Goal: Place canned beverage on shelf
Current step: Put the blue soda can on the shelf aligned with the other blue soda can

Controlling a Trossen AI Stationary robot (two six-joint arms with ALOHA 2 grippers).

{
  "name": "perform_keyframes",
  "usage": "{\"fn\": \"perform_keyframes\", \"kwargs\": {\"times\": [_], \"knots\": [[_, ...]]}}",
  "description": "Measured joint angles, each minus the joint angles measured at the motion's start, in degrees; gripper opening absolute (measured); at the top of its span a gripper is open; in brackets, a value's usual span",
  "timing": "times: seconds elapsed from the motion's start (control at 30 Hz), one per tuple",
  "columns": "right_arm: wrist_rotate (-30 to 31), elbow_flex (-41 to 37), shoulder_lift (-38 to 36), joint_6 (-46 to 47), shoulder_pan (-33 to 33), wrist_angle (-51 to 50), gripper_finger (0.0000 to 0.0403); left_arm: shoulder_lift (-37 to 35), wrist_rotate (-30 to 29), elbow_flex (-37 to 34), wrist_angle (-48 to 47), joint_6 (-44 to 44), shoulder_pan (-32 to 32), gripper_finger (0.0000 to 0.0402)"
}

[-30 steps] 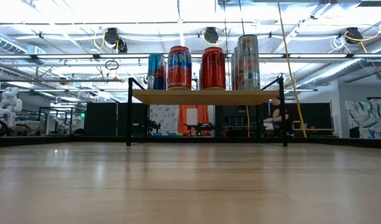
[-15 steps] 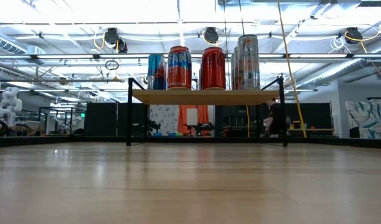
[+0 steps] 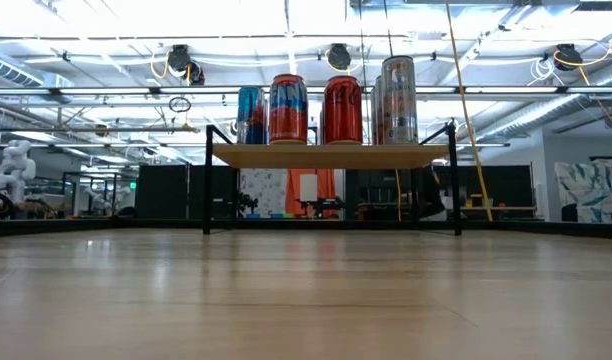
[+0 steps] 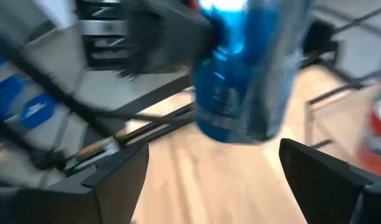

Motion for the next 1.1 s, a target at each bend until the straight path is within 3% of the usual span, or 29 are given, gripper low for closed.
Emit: {"fn": "perform_keyframes", "kwargs": {"times": [0.13,0.37,0.87,1.1], "knots": [[8.0,0.0,1.2,1.5,1.3,0.4,0.0339,0.0,-1.1,0.0,1.5,1.6,0.0,0.0236],[10.3,0.0,1.5,2.3,1.3,1.5,0.0339,0.0,-0.7,0.0,2.1,1.6,-0.5,0.0236],[4.7,0.0,4.1,-3.1,0.3,10.6,0.0338,0.0,1.2,0.0,2.6,1.4,-0.5,0.0236],[4.7,0.0,4.3,-4.6,0.1,11.2,0.0311,0.0,1.2,0.0,2.4,1.5,-0.8,0.0236]]}}
